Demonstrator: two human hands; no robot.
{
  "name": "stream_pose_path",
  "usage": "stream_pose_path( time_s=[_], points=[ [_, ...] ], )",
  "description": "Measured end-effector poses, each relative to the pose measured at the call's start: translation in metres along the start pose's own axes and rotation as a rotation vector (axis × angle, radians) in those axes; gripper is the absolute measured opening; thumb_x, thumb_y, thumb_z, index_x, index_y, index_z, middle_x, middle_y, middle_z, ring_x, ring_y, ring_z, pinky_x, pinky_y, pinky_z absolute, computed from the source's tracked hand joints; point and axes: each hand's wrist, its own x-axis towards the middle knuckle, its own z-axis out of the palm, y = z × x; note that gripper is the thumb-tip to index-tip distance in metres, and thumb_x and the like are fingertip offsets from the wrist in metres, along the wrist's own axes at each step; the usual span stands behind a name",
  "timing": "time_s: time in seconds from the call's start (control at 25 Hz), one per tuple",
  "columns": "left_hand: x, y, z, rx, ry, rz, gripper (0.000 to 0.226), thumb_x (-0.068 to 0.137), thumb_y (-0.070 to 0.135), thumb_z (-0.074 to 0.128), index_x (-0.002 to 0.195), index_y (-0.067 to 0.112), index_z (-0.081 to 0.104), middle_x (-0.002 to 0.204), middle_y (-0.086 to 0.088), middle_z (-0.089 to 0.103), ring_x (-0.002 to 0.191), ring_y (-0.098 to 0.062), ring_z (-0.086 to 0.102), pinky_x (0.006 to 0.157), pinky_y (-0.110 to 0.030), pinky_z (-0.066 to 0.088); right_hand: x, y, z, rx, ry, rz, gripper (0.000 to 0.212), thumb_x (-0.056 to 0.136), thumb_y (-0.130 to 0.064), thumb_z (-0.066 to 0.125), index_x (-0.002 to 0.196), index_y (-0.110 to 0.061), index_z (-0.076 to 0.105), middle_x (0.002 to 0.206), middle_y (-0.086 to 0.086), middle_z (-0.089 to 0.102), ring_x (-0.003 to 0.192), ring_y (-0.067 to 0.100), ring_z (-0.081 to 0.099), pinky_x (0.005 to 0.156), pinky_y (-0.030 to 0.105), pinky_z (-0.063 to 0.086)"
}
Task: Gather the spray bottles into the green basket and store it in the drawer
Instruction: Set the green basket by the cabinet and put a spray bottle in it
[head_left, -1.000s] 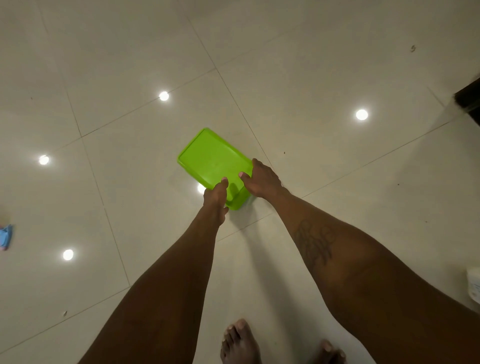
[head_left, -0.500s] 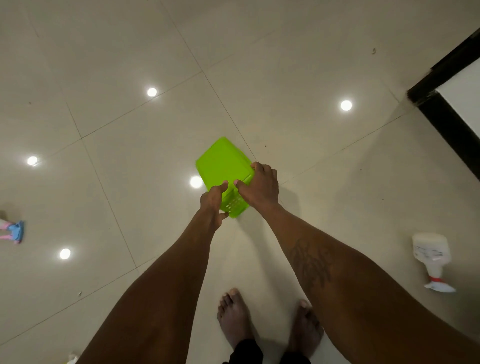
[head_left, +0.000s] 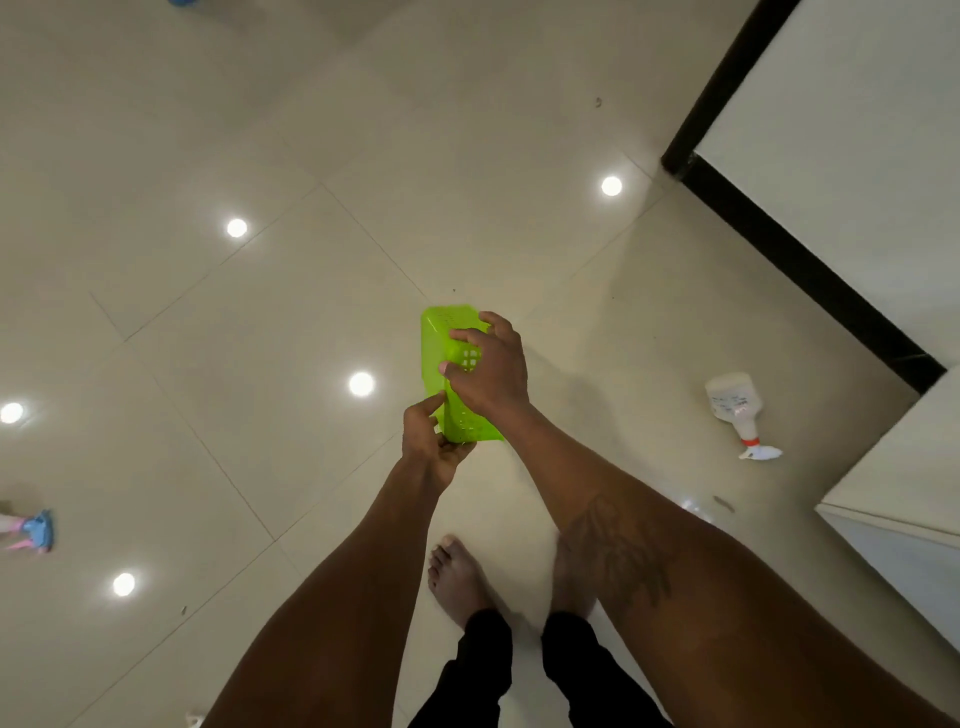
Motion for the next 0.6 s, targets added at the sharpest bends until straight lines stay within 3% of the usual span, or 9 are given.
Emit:
stream_pose_path(
  time_s=[0.12, 0.24, 0.4, 0.6],
  points=[
    [-0.027, -0.009, 0.024, -0.038, -0.056, -0.019, 0.043, 0.081, 0.026, 0.061, 0.121, 0.011, 0.062, 0.123, -0.027, 0.059, 0.110, -0.044, 0.064, 0.096, -0.057, 0.053, -0.018, 0.001, -0.036, 0.029, 0.061, -0.067, 0.052, 0.063, -0.029, 0.086, 0.113, -0.028, 0.070, 0.162, -0.011, 0.016, 0.134, 0.013, 0.041, 0.102, 0.027, 0.042],
    [-0.043, -0.022, 0.053, -0.050, -0.102, -0.049, 0.046, 0.078, 0.030, 0.054, 0.121, 0.020, 0.067, 0.123, -0.023, 0.063, 0.111, -0.042, 0.065, 0.089, -0.055, 0.056, -0.033, 0.008, -0.067, 0.059, 0.109, -0.045, 0.071, 0.066, -0.014, 0.085, 0.130, -0.024, 0.058, 0.166, -0.004, 0.001, 0.148, 0.017, 0.026, 0.108, 0.025, 0.035],
    [-0.057, -0.052, 0.095, -0.012, -0.133, -0.122, 0.046, 0.077, 0.032, 0.054, 0.119, 0.020, 0.070, 0.119, -0.022, 0.064, 0.101, -0.038, 0.067, 0.075, -0.048, 0.059, -0.043, 0.021, -0.117, 0.139, 0.174, 0.065, 0.100, 0.072, 0.000, 0.076, 0.154, -0.027, 0.024, 0.165, -0.001, 0.012, 0.143, 0.021, 0.034, 0.101, 0.018, 0.030],
    [-0.074, -0.097, 0.152, 0.151, -0.156, -0.148, 0.035, 0.088, 0.025, 0.042, 0.109, 0.014, 0.067, 0.115, -0.020, 0.064, 0.093, -0.035, 0.070, 0.068, -0.048, 0.059, -0.049, 0.050, -0.177, 0.070, 0.107, -0.033, 0.092, 0.072, 0.014, 0.066, 0.149, -0.026, 0.036, 0.164, 0.001, 0.018, 0.127, 0.025, 0.054, 0.085, 0.023, 0.046]
  ],
)
